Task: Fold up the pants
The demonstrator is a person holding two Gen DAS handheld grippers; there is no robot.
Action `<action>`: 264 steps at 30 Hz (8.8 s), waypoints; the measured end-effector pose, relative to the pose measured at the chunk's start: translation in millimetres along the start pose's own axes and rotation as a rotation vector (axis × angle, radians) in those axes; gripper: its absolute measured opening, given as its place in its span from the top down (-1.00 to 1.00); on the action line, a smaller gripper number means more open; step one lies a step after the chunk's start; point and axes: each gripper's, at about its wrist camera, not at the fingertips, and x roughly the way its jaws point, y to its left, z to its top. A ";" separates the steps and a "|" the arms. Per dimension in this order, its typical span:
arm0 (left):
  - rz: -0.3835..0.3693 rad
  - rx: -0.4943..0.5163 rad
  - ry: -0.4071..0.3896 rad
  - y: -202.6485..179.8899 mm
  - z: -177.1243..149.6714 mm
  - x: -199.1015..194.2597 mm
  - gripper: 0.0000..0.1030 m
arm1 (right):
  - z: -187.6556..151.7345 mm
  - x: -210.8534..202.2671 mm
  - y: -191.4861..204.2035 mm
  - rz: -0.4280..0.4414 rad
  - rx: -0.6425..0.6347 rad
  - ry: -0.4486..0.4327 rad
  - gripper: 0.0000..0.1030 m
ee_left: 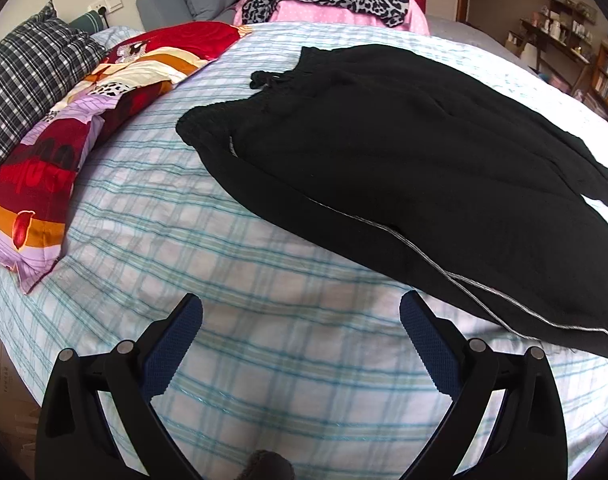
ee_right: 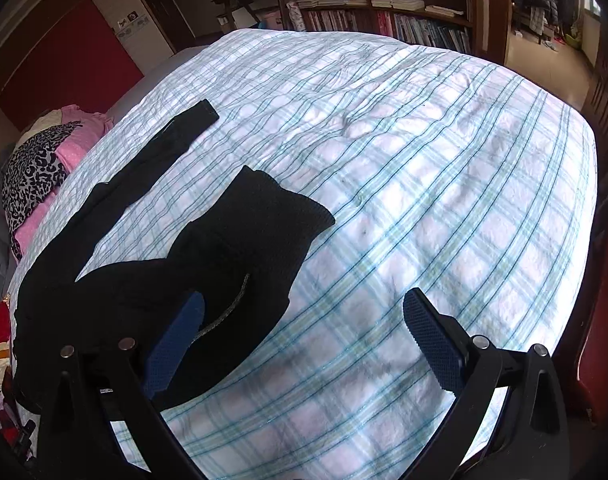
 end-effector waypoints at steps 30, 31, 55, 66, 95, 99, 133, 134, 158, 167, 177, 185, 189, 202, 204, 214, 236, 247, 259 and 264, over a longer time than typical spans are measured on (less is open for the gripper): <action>-0.122 -0.436 0.036 103.4 100.1 102.8 -0.90 | 7.7 43.7 26.6 0.021 -0.001 0.035 -0.92; -0.124 -0.444 0.043 104.2 100.6 103.8 -0.89 | 7.6 43.0 26.5 0.014 0.001 0.033 -0.83; -0.347 -0.497 0.012 136.1 87.2 27.6 0.69 | 17.4 -7.6 7.5 0.090 0.038 -0.050 0.69; -0.380 -0.494 0.071 166.5 30.7 -15.0 0.69 | 16.4 -40.3 -27.4 0.009 0.024 -0.068 0.69; -0.171 -0.097 -0.122 133.4 72.6 -35.8 -0.36 | -12.5 -21.1 -62.7 -0.156 -0.032 0.049 -0.51; -0.251 -0.077 -0.096 97.6 113.7 -7.5 -0.36 | -9.9 -25.2 -65.1 -0.124 -0.058 0.096 -0.55; -0.473 -0.274 0.163 63.9 181.7 119.4 0.18 | 13.0 -47.7 -126.0 0.053 -0.257 0.185 -0.69; -0.468 -0.291 0.167 67.1 181.3 120.5 0.38 | 15.0 -48.1 -130.9 0.044 -0.223 0.170 -0.69; -0.523 -0.401 0.167 93.6 199.5 116.3 -0.33 | 165.3 113.6 106.6 0.144 -0.168 0.030 -0.69; -0.569 -0.356 0.286 73.2 197.6 142.0 -0.34 | 178.9 157.6 147.3 0.104 -0.207 0.038 -0.69; -0.643 -0.362 0.266 80.8 197.6 147.4 -0.14 | 192.0 203.0 160.3 0.124 -0.142 0.104 -0.69; -0.668 -0.380 0.237 79.7 195.9 141.0 0.38 | 190.1 217.1 180.5 0.081 -0.207 0.104 -0.73; -0.692 -0.458 0.221 89.4 194.1 145.0 -0.20 | 189.7 221.4 184.2 0.050 -0.225 0.097 -0.72; -0.552 -0.591 0.101 125.1 206.5 113.8 0.75 | 184.8 155.7 210.5 0.025 -0.371 -0.067 0.43; -0.551 -0.616 0.072 140.0 209.8 106.9 0.75 | 187.3 134.8 207.1 0.046 -0.351 -0.109 0.43; -0.502 -0.628 0.097 131.5 210.3 127.3 0.74 | 176.6 165.4 169.6 0.024 -0.254 0.006 0.07; -0.339 -0.109 -0.038 56.3 235.2 74.4 -0.37 | 211.4 188.1 197.3 0.034 -0.271 0.027 -0.28; -0.307 0.438 -0.015 -9.5 237.4 118.6 -0.47 | 186.9 221.8 240.5 0.031 -0.583 0.079 -0.42; -0.343 0.559 0.138 -36.1 226.9 157.4 0.52 | 185.4 230.8 242.7 0.018 -0.707 0.109 -0.09; -0.306 0.516 0.091 -37.3 224.8 148.1 0.86 | 197.1 220.6 225.9 0.004 -0.639 0.074 0.66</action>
